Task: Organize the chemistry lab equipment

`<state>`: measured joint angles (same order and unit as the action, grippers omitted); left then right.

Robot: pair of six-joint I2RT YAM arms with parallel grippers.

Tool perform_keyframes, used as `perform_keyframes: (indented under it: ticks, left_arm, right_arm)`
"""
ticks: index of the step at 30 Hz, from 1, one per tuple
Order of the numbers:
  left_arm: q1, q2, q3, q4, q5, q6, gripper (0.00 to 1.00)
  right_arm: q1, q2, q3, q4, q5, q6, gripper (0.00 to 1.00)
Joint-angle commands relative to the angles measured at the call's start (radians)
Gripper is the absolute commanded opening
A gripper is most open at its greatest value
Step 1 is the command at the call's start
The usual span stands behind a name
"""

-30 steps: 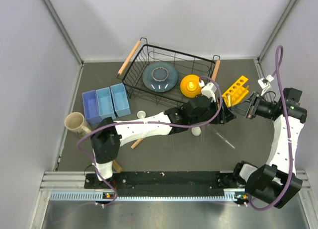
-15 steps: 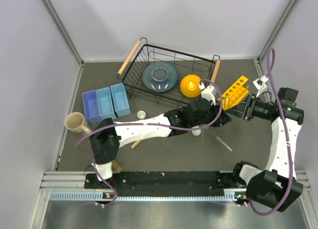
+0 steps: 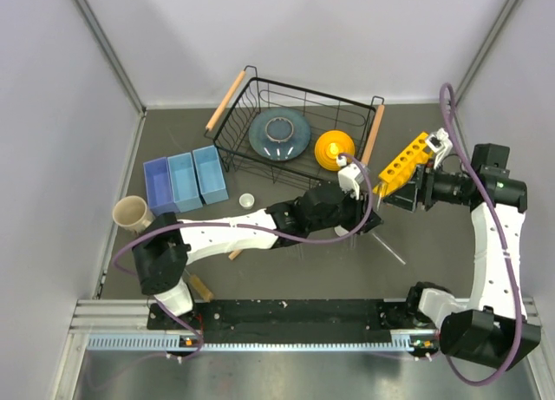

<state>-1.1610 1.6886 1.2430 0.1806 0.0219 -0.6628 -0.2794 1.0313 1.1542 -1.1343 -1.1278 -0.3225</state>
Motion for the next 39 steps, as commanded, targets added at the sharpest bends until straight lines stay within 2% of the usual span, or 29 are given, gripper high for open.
perform_keyframes:
  ticks: [1,13,18,21,25,29,30,33,34,36,37,39]
  left_arm:
    - [-0.003,-0.075,-0.03,0.111,0.065,0.089,0.18]
    - [-0.017,-0.053,0.013,0.042,0.127,0.175,0.18]
    - [-0.019,-0.058,0.016,0.008,0.101,0.203,0.18]
    - [-0.02,-0.066,0.009,0.007,0.081,0.207,0.17]
    - [-0.022,-0.067,0.01,0.0,0.061,0.215,0.18]
    - [-0.02,-0.082,-0.002,0.003,0.027,0.213,0.21]
    - [-0.02,-0.09,-0.007,0.006,0.023,0.21,0.31]
    - [-0.02,-0.122,-0.034,0.02,-0.002,0.203,0.48]
    - [-0.02,-0.145,-0.043,0.028,-0.013,0.198,0.59]
    - [-0.019,-0.177,-0.088,0.068,-0.055,0.193,0.69]
    - [-0.019,-0.217,-0.1,0.068,-0.066,0.192,0.78]
    - [-0.014,-0.262,-0.126,0.04,-0.08,0.204,0.84]
  right_arm:
    - [0.029,0.027,0.055,-0.036,0.043,-0.052,0.64]
    - [0.134,0.059,0.111,-0.077,0.065,-0.047,0.61]
    - [0.134,0.085,0.133,-0.105,0.053,-0.043,0.52]
    - [0.134,0.096,0.137,-0.119,0.049,-0.043,0.43]
    - [0.134,0.102,0.141,-0.134,0.027,-0.041,0.24]
    - [0.135,0.104,0.153,-0.137,0.014,-0.036,0.15]
    - [0.134,0.102,0.162,-0.136,0.014,-0.036,0.14]
    - [0.132,0.105,0.182,-0.13,0.032,-0.039,0.13]
    - [0.131,0.107,0.188,-0.118,0.054,-0.039,0.13]
    - [0.125,0.108,0.2,-0.091,0.085,-0.032,0.13]
    - [0.111,0.104,0.2,-0.046,0.13,-0.027,0.13]
    - [0.092,0.093,0.191,0.014,0.186,-0.004,0.13]
